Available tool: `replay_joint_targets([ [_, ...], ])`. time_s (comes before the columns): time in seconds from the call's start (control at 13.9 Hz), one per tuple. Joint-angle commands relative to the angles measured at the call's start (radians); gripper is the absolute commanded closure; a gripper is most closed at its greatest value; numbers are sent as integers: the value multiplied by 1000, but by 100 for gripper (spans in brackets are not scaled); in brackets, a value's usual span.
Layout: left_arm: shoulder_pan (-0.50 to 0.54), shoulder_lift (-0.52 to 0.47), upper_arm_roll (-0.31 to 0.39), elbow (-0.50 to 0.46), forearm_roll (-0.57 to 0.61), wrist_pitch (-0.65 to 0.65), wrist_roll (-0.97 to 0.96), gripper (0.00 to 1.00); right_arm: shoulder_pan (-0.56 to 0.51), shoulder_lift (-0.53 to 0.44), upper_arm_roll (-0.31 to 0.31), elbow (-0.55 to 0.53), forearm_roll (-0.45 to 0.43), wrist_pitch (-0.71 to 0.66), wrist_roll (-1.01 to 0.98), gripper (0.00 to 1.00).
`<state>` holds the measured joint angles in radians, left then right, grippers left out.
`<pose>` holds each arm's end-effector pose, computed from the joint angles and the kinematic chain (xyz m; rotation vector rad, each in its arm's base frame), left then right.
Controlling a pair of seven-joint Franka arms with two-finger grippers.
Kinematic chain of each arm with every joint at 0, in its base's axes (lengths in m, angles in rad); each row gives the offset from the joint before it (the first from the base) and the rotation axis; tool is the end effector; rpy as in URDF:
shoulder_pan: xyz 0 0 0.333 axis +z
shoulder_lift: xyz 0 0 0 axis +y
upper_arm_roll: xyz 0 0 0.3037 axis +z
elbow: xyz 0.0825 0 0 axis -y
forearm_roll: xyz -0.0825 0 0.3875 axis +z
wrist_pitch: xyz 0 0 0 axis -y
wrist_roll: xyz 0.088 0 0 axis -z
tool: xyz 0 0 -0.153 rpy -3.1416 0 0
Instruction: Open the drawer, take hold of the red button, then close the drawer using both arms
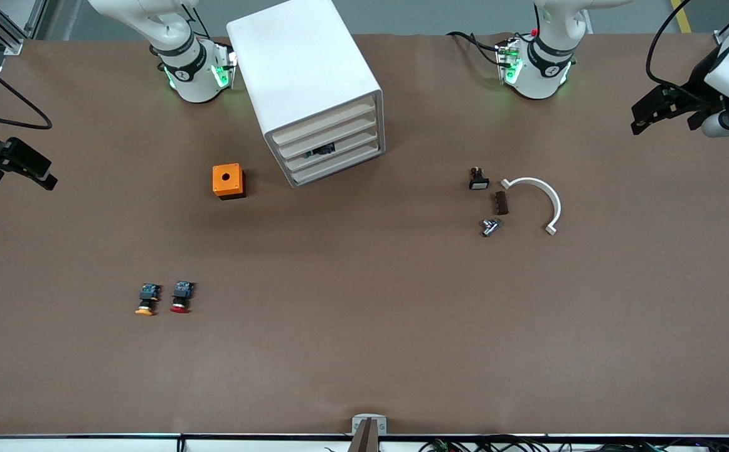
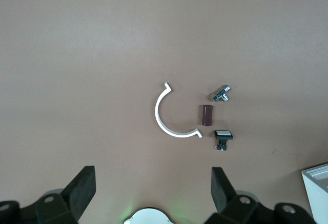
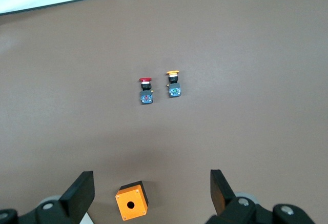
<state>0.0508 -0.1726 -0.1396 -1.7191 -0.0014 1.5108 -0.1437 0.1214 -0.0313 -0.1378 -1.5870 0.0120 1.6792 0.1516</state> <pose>0.4950 -0.0492 0.5813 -3.1132 -0.0893 0.0538 0.5654 -0.0086 0.5863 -3.1002 0.2622 -0.1897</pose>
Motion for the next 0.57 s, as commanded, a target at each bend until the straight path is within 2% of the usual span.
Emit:
replay_joint_targets([
  [0.0,4,4,-3,19,0,3,6,0,-12,-1,7,1,-18,4,17,0],
  [0.29,4,24,-1,42,7,3,4,0,-25,-1,17,1,-46,2,19,0],
  [0.5,-3,53,-20,72,38,-17,3,0,-83,-1,84,1,-46,4,19,0],
])
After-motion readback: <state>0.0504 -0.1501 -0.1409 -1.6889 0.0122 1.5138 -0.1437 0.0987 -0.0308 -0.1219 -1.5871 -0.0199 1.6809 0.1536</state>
